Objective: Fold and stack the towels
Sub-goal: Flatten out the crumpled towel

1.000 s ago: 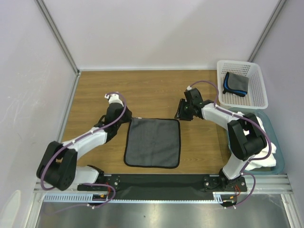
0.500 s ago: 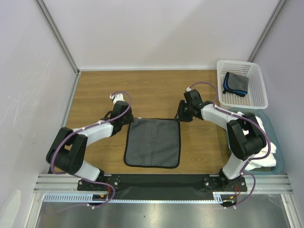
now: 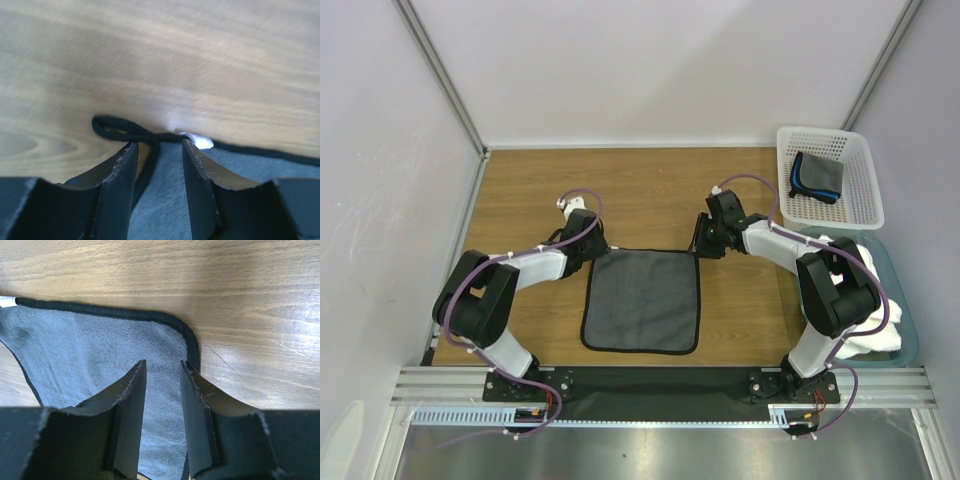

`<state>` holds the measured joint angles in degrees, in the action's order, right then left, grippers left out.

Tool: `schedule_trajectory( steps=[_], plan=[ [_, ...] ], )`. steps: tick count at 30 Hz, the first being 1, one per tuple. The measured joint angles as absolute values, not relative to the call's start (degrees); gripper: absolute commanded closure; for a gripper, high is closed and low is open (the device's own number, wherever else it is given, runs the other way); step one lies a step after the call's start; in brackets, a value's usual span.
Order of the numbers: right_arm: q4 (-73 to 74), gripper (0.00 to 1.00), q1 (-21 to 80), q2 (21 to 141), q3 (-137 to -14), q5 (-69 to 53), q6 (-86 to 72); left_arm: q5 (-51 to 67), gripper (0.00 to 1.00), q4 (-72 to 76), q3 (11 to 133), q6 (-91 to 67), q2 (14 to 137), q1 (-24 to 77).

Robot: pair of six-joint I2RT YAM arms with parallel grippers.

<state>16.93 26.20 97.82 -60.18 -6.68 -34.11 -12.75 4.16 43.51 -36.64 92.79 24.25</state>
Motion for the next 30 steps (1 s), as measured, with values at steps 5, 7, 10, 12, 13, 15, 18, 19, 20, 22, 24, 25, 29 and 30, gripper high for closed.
schedule_trajectory(
  steps=[5, 7, 10, 12, 13, 15, 18, 19, 20, 22, 24, 25, 29, 30],
  plan=[
    [17.0, 0.62, 26.2, 97.8, -60.2, -6.5, -34.1, -12.7, 0.57, 12.0, 42.6, -35.5, 92.9, 24.3],
    [17.2, 0.63, 26.2, 97.8, -60.2, -6.4, -34.1, -12.6, 0.59, 14.9, 42.0, -34.5, 92.9, 24.3],
    [17.4, 0.63, 26.2, 97.8, -60.1, -6.2, -34.1, -12.1, 0.62, 17.9, 41.9, -33.1, 93.8, 24.3],
    [17.6, 0.63, 26.2, 97.8, -60.0, -6.1, -34.1, -12.4, 0.61, 18.4, 42.1, -32.4, 94.7, 24.3],
    [17.7, 0.63, 26.2, 97.8, -60.0, -6.0, -34.1, -13.0, 0.60, 18.0, 42.3, -32.1, 95.0, 24.3],
    [17.9, 0.63, 26.2, 97.8, -60.0, -5.9, -34.1, -15.0, 0.54, 15.4, 43.3, -31.4, 95.7, 24.3],
    [18.1, 0.63, 26.2, 97.8, -60.0, -5.8, -34.1, -19.2, 0.46, 12.0, 44.4, -30.3, 95.5, 24.3],
    [18.1, 0.63, 26.2, 97.8, -60.0, -5.8, -34.1, -20.3, 0.45, 11.0, 44.5, -29.9, 95.0, 24.3],
    [18.1, 0.63, 26.2, 97.8, -60.0, -5.8, -34.1, -21.2, 0.43, 9.8, 44.5, -29.5, 94.0, 24.3],
    [18.1, 0.63, 26.2, 97.8, -60.0, -5.8, -34.1, -21.9, 0.45, 7.4, 44.6, -28.9, 91.2, 24.3],
    [18.1, 0.63, 26.4, 97.9, -60.0, -5.9, -34.1, -21.7, 0.50, 4.7, 45.6, -28.4, 87.3, 24.3],
    [18.0, 0.64, 26.5, 98.0, -60.0, -5.9, -34.1, -20.7, 0.52, 3.9, 46.2, -28.4, 85.3, 24.3],
    [17.3, 0.66, 27.2, 99.5, -60.0, -5.8, -34.3, -16.1, 0.56, 3.8, 47.2, -29.5, 79.2, 24.8],
    [17.2, 0.67, 27.3, 100.1, -60.0, -5.7, -34.5, -15.2, 0.56, 3.7, 47.2, -30.1, 78.5, 25.2]
  ],
)
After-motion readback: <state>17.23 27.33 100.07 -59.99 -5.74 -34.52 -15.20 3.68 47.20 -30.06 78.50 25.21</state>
